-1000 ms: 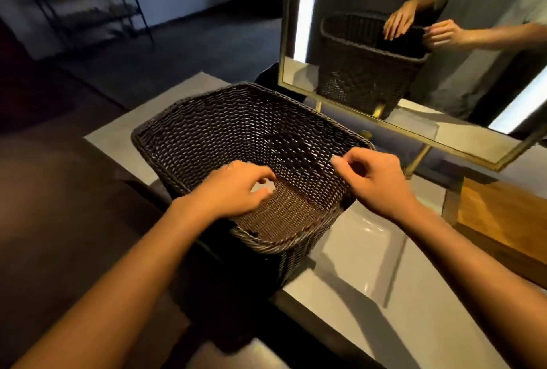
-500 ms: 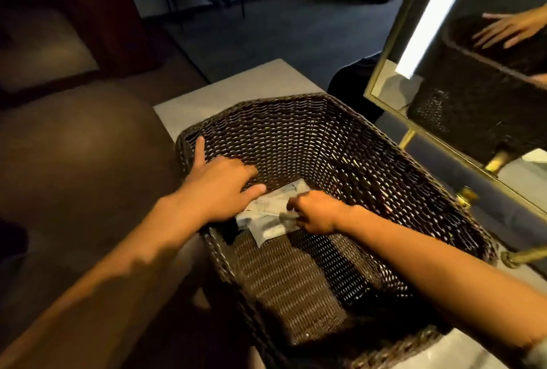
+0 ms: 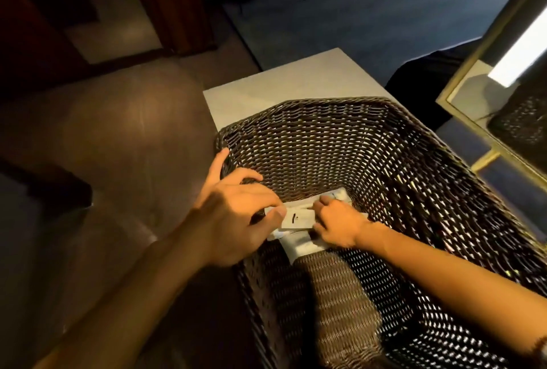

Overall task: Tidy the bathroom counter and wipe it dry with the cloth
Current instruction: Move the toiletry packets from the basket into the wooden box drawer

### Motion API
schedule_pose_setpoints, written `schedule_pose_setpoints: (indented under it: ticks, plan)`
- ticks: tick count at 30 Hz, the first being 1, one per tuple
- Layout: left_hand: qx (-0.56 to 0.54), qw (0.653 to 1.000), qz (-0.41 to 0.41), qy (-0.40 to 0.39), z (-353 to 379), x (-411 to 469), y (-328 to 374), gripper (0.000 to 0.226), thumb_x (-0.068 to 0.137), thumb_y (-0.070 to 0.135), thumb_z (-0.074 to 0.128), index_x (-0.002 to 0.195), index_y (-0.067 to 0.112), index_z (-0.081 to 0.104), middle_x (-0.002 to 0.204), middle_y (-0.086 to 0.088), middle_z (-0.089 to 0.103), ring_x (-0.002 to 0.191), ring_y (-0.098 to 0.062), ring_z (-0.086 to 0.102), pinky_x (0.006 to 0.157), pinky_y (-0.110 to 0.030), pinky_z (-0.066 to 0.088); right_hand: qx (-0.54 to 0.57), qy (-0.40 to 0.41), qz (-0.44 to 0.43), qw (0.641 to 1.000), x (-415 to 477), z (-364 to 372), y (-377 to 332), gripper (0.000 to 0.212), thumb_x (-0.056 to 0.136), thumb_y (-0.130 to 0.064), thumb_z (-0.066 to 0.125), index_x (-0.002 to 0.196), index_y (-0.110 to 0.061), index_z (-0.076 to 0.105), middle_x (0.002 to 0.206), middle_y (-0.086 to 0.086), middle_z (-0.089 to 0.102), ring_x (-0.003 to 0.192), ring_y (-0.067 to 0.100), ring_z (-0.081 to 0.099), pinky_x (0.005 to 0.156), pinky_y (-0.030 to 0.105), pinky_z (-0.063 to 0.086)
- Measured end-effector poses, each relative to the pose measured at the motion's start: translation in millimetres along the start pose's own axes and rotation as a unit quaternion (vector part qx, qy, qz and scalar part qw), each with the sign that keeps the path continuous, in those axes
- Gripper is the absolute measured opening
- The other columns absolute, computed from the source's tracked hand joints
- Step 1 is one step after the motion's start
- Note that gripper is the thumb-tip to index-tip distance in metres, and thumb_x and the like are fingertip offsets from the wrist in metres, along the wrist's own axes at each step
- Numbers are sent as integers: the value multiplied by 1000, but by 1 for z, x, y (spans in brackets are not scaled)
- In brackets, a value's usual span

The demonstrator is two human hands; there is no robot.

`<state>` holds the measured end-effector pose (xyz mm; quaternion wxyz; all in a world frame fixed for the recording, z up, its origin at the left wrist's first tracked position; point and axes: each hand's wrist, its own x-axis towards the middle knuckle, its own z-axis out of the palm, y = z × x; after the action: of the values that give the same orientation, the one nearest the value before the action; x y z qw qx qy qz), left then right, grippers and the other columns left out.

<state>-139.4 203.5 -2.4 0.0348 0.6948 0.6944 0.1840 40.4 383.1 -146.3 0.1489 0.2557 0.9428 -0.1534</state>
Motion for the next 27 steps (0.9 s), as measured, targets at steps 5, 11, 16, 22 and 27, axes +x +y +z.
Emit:
schedule_pose_setpoints:
  ticks: [5, 11, 16, 22, 27]
  plan:
    - [-7, 1000, -20, -8, 0, 2, 2, 34, 95, 50, 48, 93, 35, 79, 99, 25, 75, 119, -8, 58, 121, -64, 7, -42, -92, -86, 991, -8, 18, -7, 57, 74, -24, 69, 126, -11, 49, 117, 7, 52, 102, 26, 58, 87, 31, 53]
    - [-10, 998, -47, -27, -3, 2, 5, 39, 94, 55, 41, 95, 39, 77, 100, 27, 73, 121, -5, 54, 124, -56, -1, -80, -119, -116, 983, -11, 18, -13, 45, 83, -23, 70, 121, -7, 54, 126, 9, 47, 113, 25, 52, 94, 28, 47]
    - [-6, 997, -60, -44, -2, 4, 6, 41, 94, 57, 38, 98, 42, 75, 102, 29, 72, 123, -3, 50, 124, -54, -4, -68, -61, -110, 990, -6, 4, -13, 50, 84, -41, 60, 122, -11, 48, 103, 11, 61, 93, 25, 58, 81, 36, 53]
    - [-4, 998, -61, -18, 1, 3, 6, 39, 93, 56, 43, 96, 39, 77, 99, 25, 74, 119, -5, 54, 125, -52, -2, -54, -35, -65, 996, 15, -4, -13, 56, 89, -44, 64, 129, -15, 38, 74, -4, 48, 73, 23, 54, 64, 33, 40]
    - [-9, 998, -61, -11, -1, 4, 8, 40, 93, 57, 42, 95, 38, 78, 97, 25, 74, 118, -4, 54, 126, -51, -1, -55, -92, -54, 993, 23, -2, -10, 43, 91, -24, 65, 131, -12, 53, 97, 3, 60, 90, 20, 58, 75, 29, 49]
